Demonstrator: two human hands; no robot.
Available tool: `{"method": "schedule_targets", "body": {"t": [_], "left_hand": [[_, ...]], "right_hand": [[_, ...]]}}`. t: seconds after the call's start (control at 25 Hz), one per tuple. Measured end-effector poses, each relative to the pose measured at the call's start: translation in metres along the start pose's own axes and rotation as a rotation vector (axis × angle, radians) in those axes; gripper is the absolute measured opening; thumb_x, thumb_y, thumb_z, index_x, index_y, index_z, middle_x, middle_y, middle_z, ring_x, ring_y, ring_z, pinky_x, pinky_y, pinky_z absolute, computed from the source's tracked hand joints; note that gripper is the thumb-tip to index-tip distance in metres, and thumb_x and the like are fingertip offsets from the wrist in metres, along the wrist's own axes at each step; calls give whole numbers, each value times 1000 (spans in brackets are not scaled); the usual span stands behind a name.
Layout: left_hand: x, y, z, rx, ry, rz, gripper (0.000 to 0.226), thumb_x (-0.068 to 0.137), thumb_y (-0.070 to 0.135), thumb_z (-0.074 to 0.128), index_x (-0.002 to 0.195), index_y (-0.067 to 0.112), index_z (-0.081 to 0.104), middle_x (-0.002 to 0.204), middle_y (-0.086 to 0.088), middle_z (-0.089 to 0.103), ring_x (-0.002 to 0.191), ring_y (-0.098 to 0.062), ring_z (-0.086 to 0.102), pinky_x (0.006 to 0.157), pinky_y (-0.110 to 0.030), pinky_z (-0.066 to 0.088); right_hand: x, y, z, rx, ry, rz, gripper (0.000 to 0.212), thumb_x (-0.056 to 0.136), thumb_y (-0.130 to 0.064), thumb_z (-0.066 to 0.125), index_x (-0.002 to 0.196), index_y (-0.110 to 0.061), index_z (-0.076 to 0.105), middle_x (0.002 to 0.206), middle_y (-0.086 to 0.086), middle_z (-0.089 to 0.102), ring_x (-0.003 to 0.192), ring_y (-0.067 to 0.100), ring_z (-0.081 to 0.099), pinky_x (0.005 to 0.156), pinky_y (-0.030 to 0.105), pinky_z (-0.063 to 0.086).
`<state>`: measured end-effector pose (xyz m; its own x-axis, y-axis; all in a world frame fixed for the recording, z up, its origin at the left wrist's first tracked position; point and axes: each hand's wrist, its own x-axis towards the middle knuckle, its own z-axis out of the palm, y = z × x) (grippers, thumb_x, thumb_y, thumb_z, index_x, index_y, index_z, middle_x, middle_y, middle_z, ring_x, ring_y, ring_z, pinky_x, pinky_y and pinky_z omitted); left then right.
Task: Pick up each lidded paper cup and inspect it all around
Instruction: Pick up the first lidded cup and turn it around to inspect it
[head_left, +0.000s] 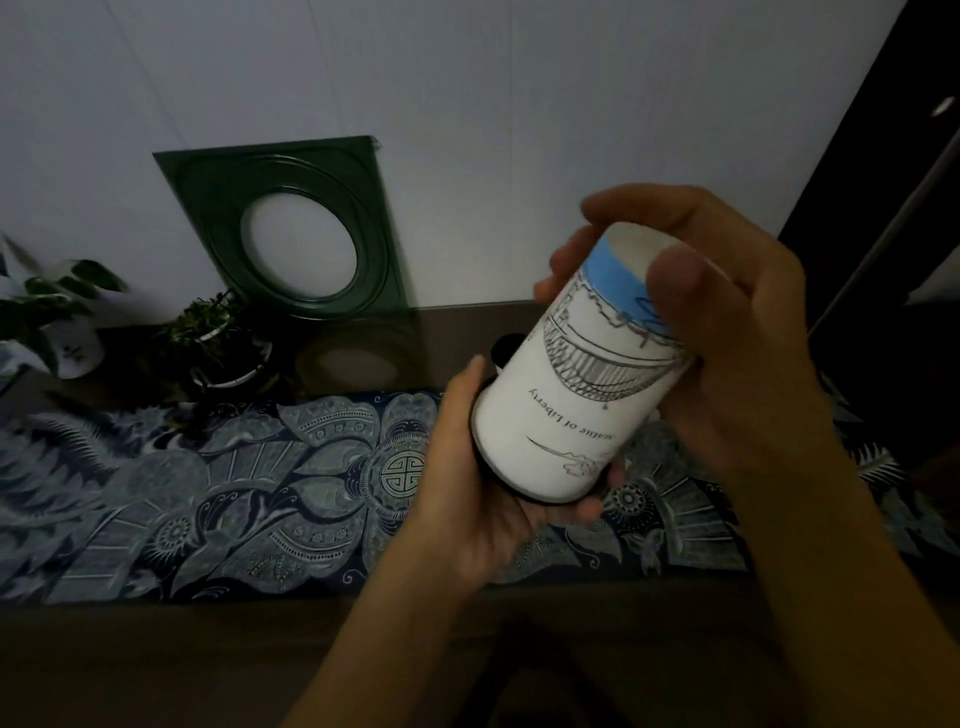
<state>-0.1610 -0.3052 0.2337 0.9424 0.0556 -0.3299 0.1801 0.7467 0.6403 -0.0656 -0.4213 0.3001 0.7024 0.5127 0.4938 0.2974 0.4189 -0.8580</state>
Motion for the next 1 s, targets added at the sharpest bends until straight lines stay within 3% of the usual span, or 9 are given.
{"method": "schedule_targets", "body": {"t": [0.08,0.16,0.32,0.4,0.48,0.6,0.72,0.84,1.0], "left_hand": [[1,-2,-3,1,-71,-106,82,93,68,31,133,2,58,101,-26,67,74,-37,66,47,-28,56],[1,-4,-1,9,-76,-76,82,94,68,31,136,3,56,105,-26,68,76,-37,68,49,-30,58],[3,-17,2,125,110,429,61,95,60,36,129,16,59,121,-16,72,99,-37,72,65,-42,61],[3,-19,3,161,164,593,59,95,59,35,128,16,57,123,-15,70,103,-38,70,65,-43,60],[0,-12,2,89,168,470,64,94,62,34,127,14,60,120,-19,71,91,-39,70,56,-37,59],[-3,-2,-2,10,-6,79,75,94,66,29,128,9,63,106,-26,69,73,-36,66,45,-28,54],[-1,-5,-8,6,-116,-57,79,93,70,28,129,8,61,103,-25,66,72,-35,66,42,-26,53],[-1,-10,1,-27,-66,59,75,91,69,32,131,12,62,110,-25,70,80,-38,68,45,-29,56],[-2,-20,8,34,135,465,61,89,66,36,123,25,66,122,-17,72,97,-38,72,55,-35,60]], "right_hand": [[0,-1,-2,54,-110,10,65,70,-54,73,110,-4,61,97,10,72,91,34,72,76,42,58],[0,-2,-1,24,-60,3,59,70,-53,74,105,-7,62,94,10,72,89,36,72,76,45,58],[-8,11,15,-48,336,-10,37,73,-43,73,96,-15,66,98,17,72,90,37,71,78,57,59],[-11,10,19,-42,389,-7,37,74,-42,69,98,-15,65,100,16,72,91,35,71,79,55,59],[-9,7,16,-61,277,-15,38,75,-40,69,102,-14,65,102,14,72,95,35,71,81,55,58],[-3,-2,3,-47,-64,-21,58,73,-48,75,114,-9,62,101,8,73,97,34,71,82,52,58],[0,-8,-2,-31,-271,8,72,69,-57,72,118,-6,59,100,7,72,95,33,71,79,44,57],[0,-3,2,-60,-87,-20,60,65,-57,76,103,-12,65,97,12,72,94,38,70,80,53,58],[-1,3,19,0,277,-49,41,66,-51,79,91,-21,67,99,18,71,94,40,69,80,57,57]]}}
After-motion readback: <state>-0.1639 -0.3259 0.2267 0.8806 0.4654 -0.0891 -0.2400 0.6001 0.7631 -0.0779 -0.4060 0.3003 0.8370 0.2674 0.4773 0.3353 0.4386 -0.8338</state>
